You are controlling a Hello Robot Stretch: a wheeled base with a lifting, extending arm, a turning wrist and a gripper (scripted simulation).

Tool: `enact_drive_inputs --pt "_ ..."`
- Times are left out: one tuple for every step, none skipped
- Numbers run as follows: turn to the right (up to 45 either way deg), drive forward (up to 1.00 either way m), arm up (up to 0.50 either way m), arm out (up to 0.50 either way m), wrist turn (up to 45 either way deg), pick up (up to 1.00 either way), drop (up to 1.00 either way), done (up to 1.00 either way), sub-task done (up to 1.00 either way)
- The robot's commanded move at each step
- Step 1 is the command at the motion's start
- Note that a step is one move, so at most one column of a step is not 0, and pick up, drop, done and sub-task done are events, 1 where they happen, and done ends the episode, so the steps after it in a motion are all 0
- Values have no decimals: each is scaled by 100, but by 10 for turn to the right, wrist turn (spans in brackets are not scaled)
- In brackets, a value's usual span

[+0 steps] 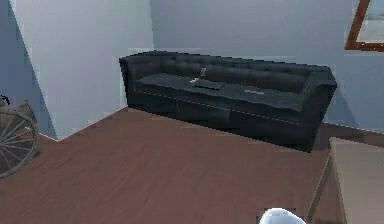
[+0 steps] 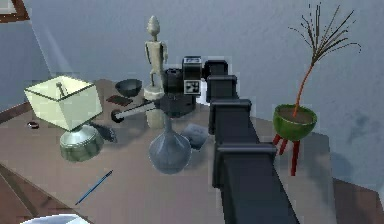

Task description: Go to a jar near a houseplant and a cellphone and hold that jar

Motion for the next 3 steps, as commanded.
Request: enact_drive_inputs --pt "0 0 0 0 270 0 0 0 0" --pt "0 0 -28 0 0 0 0 0 0" --pt "0 0 0 0 0 100 0 0 0"
